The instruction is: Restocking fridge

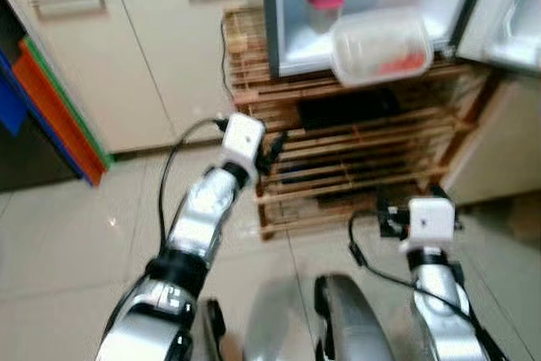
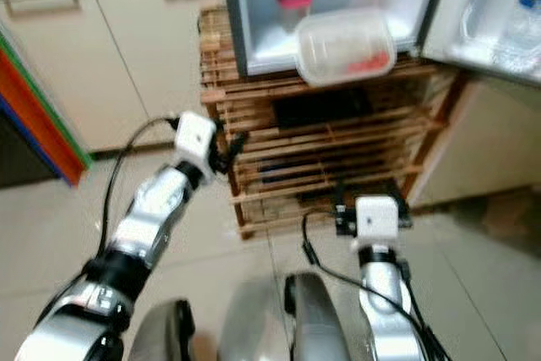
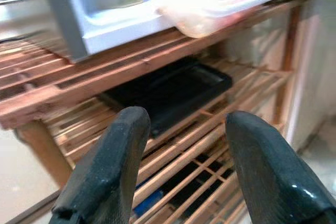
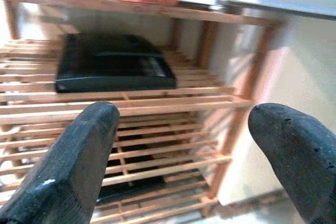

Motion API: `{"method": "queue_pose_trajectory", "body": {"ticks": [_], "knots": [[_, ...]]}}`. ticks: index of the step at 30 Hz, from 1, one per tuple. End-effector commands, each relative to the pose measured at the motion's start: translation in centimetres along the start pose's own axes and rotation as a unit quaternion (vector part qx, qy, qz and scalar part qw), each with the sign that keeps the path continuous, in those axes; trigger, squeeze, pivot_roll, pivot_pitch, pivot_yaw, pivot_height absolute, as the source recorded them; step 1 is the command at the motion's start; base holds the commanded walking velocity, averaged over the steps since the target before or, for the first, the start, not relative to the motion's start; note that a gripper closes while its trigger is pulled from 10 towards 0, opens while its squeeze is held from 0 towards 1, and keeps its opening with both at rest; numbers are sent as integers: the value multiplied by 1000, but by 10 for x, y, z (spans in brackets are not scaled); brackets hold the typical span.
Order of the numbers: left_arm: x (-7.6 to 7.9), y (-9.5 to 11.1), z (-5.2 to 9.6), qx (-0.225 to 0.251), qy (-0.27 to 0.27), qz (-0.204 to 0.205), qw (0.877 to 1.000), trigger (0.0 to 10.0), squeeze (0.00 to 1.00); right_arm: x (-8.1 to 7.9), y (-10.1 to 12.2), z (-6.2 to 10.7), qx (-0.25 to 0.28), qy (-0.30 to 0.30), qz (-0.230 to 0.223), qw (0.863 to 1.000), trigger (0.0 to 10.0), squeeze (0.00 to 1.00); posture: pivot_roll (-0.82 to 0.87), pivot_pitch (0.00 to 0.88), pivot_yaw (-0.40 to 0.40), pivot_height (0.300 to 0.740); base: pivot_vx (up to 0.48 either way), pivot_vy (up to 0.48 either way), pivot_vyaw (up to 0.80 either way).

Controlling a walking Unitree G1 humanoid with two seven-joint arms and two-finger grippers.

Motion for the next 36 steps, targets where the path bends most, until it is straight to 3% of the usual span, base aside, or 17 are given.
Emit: {"method": "queue_pose_trajectory", "body": {"ticks": [1, 9, 18, 24, 30, 36], "knots": [[-5, 2, 3, 8, 7, -8, 1000, 10000, 0, -1, 2, -1, 1, -2, 4, 1000, 10000, 0, -206, 0, 74, 536, 412, -240, 0], [-11, 3, 1, 10, 24, 8, 1000, 10000, 0, -1, -1, 4, -5, -4, 4, 1000, 10000, 0, -213, 0, 78, 536, 460, 0, 0], [-7, 6, 0, 14, 12, 7, 1000, 10000, 0, 0, -4, 6, -13, -10, 6, 1000, 10000, 0, -214, 5, 83, 536, 480, 0, 0], [5, 13, 0, 32, -14, 13, 999, 10000, 0, -1, -6, 7, -16, -10, 2, 1000, 10000, 0, -213, 9, 82, 536, 470, 0, 0], [26, 22, 4, 49, -59, 6, 997, 10000, 0, -2, -7, 9, -18, -9, 4, 1000, 10000, 0, -211, 16, 81, 536, 0, 0, 0], [33, 29, 8, 63, -78, 13, 995, 10000, 0, -1, -6, 10, -18, -11, 3, 1000, 10000, 0, -213, 19, 82, 536, 0, -475, 0]]}}
Point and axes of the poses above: a point about 5 cm out from each wrist's last joint towards the gripper, its own z axis pointing back from the gripper into the wrist, its own y axis along the axis of the wrist's last joint, x = y × z, the point moved 6 cm from there along -z, pointing out of the wrist towards the gripper, and after that the axes turned 8 degrees about z, right-handed, at the moved point
